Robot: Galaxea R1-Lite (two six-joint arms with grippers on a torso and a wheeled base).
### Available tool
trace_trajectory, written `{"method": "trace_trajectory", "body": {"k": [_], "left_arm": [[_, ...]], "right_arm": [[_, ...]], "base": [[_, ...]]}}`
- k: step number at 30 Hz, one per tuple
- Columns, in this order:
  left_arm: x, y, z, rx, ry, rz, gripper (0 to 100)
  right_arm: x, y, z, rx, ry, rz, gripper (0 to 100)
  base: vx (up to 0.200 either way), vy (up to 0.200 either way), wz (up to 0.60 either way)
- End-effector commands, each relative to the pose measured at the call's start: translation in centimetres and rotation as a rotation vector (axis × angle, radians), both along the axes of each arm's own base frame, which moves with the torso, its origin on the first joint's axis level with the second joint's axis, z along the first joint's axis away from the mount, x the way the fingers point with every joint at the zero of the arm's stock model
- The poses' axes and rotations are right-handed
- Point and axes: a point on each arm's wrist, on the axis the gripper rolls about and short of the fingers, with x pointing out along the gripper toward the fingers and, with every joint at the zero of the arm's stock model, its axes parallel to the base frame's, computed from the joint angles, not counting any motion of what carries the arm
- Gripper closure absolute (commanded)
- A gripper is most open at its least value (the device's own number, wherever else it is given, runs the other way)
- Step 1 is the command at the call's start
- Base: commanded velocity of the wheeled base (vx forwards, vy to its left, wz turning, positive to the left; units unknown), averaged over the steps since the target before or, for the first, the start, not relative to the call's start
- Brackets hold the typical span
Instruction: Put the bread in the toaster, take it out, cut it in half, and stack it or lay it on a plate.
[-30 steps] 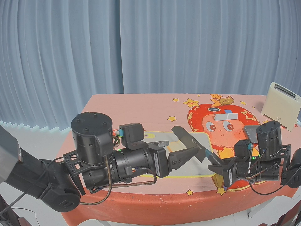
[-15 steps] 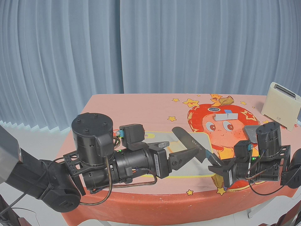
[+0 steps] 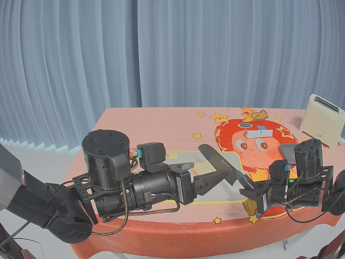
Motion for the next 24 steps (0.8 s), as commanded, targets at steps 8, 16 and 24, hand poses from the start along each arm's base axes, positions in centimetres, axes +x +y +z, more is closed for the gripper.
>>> {"method": "trace_trajectory", "body": {"k": [8,16,24], "left_arm": [[-0.02,-0.05,-0.02,0.0,0.001,-0.002,0],[-0.02,-0.05,-0.02,0.0,0.001,-0.002,0],[-0.02,-0.05,-0.02,0.0,0.001,-0.002,0]], "right_arm": [[0.15,0.06,-0.31,-0.007,0.011,-0.001,100],[0.02,0.27,-0.29,-0.006,0.009,0.01,100],[-0.04,0.27,-0.06,0.002,0.0,0.011,100]], "base": [[0.0,0.0,0.0],[0.0,0.0,0.0],[0.0,0.0,0.0]]}}
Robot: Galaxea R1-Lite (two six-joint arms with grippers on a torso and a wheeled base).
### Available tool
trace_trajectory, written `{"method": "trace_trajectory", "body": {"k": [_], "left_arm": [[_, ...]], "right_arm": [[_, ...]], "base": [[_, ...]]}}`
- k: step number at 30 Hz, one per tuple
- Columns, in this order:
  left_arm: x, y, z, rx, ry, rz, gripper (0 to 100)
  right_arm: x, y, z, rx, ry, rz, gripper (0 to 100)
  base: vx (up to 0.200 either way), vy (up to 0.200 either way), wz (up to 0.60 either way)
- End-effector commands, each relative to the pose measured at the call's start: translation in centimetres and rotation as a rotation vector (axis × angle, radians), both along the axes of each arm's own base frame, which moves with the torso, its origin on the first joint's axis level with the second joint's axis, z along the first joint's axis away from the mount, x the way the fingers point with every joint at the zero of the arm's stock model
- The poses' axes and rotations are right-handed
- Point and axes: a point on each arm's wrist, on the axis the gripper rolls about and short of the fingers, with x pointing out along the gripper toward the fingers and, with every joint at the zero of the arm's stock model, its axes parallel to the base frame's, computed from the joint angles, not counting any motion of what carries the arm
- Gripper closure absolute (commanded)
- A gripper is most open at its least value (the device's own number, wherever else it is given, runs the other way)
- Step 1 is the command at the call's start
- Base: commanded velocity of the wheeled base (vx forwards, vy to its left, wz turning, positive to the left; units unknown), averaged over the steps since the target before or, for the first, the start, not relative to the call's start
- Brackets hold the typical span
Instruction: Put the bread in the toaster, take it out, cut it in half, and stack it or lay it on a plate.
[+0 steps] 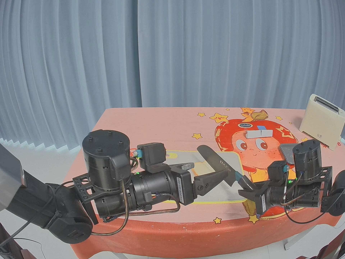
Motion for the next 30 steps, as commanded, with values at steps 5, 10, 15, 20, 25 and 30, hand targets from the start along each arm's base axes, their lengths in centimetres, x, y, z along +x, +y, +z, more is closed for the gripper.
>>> {"method": "trace_trajectory", "body": {"k": [5,10,15,20,25,30], "left_arm": [[0.02,0.0,-0.02,0.0,0.0,0.0,0],[0.02,0.0,-0.02,0.0,0.0,0.0,0],[0.02,0.0,-0.02,0.0,0.0,0.0,0],[0.02,0.0,-0.02,0.0,0.0,0.0,0],[0.02,0.0,-0.04,0.001,0.002,0.0,0],[0.05,-0.04,-0.12,0.002,0.003,0.0,0]], "right_arm": [[0.1,0.08,-0.15,-0.002,0.005,0.0,100],[0.08,0.15,-0.3,-0.005,0.012,0.002,100],[-0.07,0.39,-0.34,-0.006,0.013,0.012,100],[-0.39,0.77,-0.32,-0.006,0.011,0.028,100],[-0.32,0.73,-0.29,-0.006,0.01,0.024,100],[-0.17,0.74,-0.14,-0.008,-0.002,0.006,100]], "base": [[0.0,0.0,0.0],[0.0,0.0,0.0],[0.0,0.0,0.0],[0.0,0.0,0.0],[0.0,0.0,0.0],[0.0,0.0,0.0]]}}
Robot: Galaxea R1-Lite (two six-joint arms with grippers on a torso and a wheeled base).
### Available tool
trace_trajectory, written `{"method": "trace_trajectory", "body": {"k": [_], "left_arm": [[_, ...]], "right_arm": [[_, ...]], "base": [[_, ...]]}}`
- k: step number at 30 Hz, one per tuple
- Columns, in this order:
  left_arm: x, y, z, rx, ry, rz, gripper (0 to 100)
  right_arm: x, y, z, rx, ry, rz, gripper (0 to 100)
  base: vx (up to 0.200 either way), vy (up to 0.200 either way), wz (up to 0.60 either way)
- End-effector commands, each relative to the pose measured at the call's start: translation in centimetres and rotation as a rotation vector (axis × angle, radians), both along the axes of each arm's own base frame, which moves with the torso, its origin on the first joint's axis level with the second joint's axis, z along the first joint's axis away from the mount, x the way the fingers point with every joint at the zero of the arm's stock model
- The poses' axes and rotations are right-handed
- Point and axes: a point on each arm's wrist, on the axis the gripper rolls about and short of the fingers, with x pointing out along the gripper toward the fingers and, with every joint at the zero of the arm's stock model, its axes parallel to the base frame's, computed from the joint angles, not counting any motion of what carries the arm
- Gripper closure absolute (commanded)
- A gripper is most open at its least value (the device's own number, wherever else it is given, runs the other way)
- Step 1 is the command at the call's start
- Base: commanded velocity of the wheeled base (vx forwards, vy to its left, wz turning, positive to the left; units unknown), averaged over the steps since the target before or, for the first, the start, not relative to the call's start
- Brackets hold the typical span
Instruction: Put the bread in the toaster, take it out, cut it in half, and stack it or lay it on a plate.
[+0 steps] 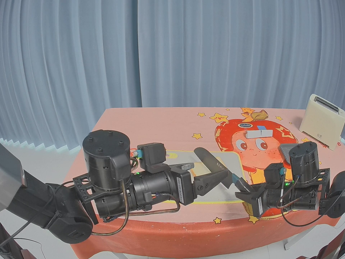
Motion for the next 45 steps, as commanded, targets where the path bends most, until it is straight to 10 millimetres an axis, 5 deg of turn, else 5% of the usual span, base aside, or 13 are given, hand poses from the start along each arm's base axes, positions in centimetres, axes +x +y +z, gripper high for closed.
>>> {"method": "trace_trajectory", "body": {"k": [1,14,21,22,28,32,36,45], "left_arm": [[0.0,0.0,-0.1,0.001,0.001,0.0,0],[-0.3,-0.6,0.2,-0.004,-0.008,-0.021,0],[1.9,-2.4,2.1,-0.053,-0.067,-0.011,0],[2.4,-2.7,2.2,-0.04,-0.074,-0.008,100],[5.2,-3.0,2.8,0.085,-0.156,0.013,100],[7.8,-3.5,0.8,0.201,-0.244,0.007,100],[8.6,-4.2,-1.2,0.279,-0.303,-0.018,100],[9.8,-5.4,-2.0,0.274,-0.311,-0.044,100]], "right_arm": [[0.0,0.0,0.1,0.003,-0.003,-0.002,100],[-0.3,0.3,0.0,-0.003,0.002,0.014,100],[-0.1,0.6,-0.5,-0.015,0.018,0.015,100],[0.0,0.6,-0.6,-0.016,0.021,0.014,100],[0.0,0.7,-0.6,-0.021,0.015,0.006,100],[-0.1,0.8,-0.5,-0.02,0.01,0.003,100],[-0.2,1.1,-0.3,0.003,0.015,-0.022,100],[-0.4,1.6,-0.1,0.013,0.012,-0.012,100]], "base": [[0.0,0.0,0.0],[0.0,0.0,0.0],[0.0,0.0,0.0],[0.0,0.0,0.0],[0.0,0.0,0.0],[0.0,0.0,0.0],[0.0,0.0,0.0],[0.0,0.0,0.0]]}}
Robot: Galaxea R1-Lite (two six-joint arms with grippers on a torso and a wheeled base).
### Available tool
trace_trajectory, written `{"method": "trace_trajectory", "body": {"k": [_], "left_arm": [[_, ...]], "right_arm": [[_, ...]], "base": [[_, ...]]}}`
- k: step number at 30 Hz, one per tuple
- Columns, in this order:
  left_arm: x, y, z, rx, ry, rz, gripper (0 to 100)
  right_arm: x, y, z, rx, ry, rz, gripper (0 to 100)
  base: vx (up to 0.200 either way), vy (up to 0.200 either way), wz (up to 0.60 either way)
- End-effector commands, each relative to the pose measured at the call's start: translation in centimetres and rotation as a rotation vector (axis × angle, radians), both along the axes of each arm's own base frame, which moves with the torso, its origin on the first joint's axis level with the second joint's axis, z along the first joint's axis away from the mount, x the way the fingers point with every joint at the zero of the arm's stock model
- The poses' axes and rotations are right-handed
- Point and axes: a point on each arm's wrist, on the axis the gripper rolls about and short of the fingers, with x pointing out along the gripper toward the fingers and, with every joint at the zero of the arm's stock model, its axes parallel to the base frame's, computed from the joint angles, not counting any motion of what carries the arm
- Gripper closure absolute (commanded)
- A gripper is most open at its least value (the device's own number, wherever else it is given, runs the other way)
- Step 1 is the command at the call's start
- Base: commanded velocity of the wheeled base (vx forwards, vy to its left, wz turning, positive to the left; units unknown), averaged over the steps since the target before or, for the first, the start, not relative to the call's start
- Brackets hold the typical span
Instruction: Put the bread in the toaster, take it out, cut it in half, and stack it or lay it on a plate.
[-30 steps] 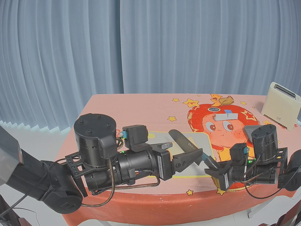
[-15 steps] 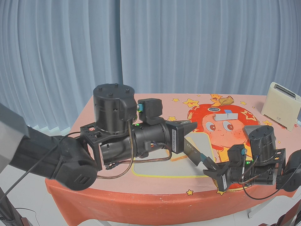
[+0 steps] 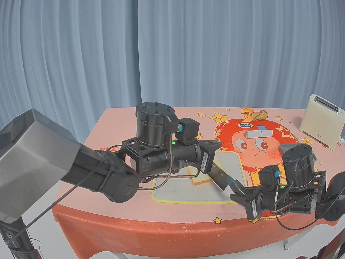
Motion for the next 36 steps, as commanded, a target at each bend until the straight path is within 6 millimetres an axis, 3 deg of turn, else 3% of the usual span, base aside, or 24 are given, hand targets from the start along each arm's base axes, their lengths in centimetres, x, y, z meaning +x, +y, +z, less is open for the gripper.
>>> {"method": "trace_trajectory", "body": {"k": [1,20,36], "left_arm": [[1.0,-0.8,-1.7,0.017,0.02,-0.002,100],[1.6,-1.5,-4.7,0.062,0.071,-0.006,100],[1.7,-1.4,-5.2,0.068,0.083,-0.002,100]], "right_arm": [[-0.1,0.2,0.1,0.003,-0.004,0.006,100],[0.4,0.3,0.5,0.022,-0.008,-0.01,100],[0.5,0.5,0.7,0.034,-0.012,-0.013,100]], "base": [[0.0,0.0,0.0],[0.0,0.0,0.0],[0.0,0.0,0.0]]}}
